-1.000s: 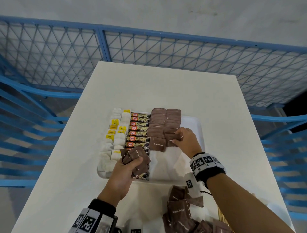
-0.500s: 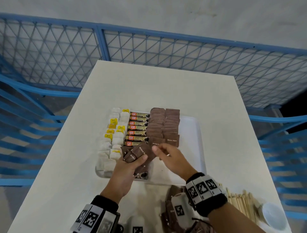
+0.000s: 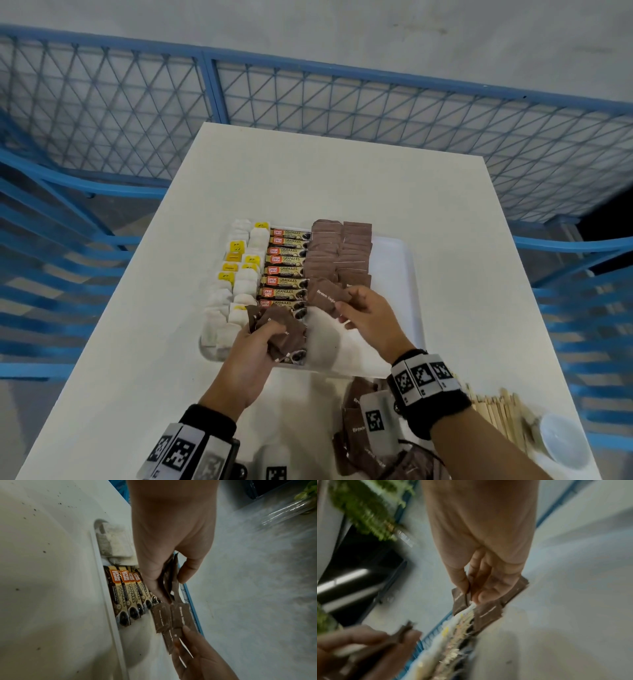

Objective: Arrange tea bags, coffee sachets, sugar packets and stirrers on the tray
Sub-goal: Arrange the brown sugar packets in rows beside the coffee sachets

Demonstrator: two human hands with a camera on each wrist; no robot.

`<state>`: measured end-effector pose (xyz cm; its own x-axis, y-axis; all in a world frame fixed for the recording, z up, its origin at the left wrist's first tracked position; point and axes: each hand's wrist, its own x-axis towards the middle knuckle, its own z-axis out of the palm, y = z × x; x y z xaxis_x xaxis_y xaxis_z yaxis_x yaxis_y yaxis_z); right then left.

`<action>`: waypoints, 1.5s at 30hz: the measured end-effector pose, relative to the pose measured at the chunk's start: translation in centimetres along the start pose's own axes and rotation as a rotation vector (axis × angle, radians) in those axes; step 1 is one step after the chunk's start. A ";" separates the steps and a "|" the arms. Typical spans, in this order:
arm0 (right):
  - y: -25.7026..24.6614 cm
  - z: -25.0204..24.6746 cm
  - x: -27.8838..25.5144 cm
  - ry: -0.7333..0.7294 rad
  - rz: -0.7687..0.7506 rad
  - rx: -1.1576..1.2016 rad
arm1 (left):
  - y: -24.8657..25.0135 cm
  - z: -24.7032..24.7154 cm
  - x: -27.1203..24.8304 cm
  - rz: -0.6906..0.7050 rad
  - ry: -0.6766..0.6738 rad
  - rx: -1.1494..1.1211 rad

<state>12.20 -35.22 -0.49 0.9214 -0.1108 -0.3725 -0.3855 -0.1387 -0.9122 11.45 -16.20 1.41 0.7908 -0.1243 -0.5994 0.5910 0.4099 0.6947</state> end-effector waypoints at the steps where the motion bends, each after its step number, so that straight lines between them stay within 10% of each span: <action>1: 0.3 -0.3 0.4 0.033 -0.015 -0.076 | 0.0 -0.1 0.0 0.003 0.001 -0.005; 11: 1.4 0.4 3.0 0.083 -0.094 -0.427 | 0.1 -1.0 -0.2 0.020 0.039 -0.011; 29: 0.9 1.8 2.4 0.236 -0.173 -0.380 | 0.1 -0.7 0.1 0.072 -0.010 -0.006; 37: -1.7 3.5 -1.9 -0.236 -0.083 -0.118 | -0.1 -0.1 0.1 0.098 -0.033 0.024; 45: 0.1 2.9 -1.7 -0.158 0.027 0.089 | -0.7 0.3 0.2 0.005 -0.053 0.018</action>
<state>10.69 -32.23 -0.45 0.9096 0.0438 -0.4131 -0.4110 -0.0493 -0.9103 11.29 -16.74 0.91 0.8007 -0.1698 -0.5745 0.5894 0.3947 0.7048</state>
